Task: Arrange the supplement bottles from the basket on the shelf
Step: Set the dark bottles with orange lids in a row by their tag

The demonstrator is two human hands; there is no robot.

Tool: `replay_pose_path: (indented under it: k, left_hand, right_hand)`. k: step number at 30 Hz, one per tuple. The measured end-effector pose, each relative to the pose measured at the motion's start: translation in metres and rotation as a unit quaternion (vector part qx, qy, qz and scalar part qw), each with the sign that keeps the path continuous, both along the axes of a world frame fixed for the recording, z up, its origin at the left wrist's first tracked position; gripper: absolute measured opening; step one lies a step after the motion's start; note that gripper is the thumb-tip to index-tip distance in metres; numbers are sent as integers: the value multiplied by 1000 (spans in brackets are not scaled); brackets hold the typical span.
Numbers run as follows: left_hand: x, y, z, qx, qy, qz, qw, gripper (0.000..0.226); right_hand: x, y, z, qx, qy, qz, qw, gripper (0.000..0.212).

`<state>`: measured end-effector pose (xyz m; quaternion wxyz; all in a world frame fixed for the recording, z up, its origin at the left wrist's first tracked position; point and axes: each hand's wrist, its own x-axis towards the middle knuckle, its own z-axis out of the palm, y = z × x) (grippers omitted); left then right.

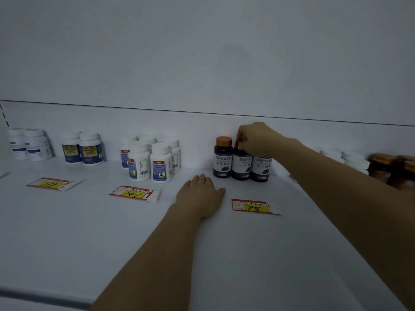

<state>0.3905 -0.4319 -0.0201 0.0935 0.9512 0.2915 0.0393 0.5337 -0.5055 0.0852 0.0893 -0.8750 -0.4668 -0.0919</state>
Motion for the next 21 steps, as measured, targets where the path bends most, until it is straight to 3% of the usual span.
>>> replay_pose_path:
  k: [5, 8, 11, 18, 21]
  left_hand:
    - [-2, -10, 14, -27, -150, 10, 988, 57]
    - [-1, -19, 24, -131, -248, -18, 960, 69]
    - [2, -26, 29, -221, -274, -52, 935, 80]
    - [5, -34, 33, -287, -284, -106, 908, 50]
    - [2, -35, 36, -348, -267, -131, 889, 40]
  right_hand:
    - [-14, -19, 23, 82, 11, 28, 996, 30]
    - [-26, -35, 41, 109, 0, 46, 993, 32]
    - [-37, -48, 47, 126, 3, 45, 991, 31]
    - [-45, -65, 20, 205, 79, 18, 975, 34]
    - [-37, -73, 1, 294, 180, 37, 938, 24]
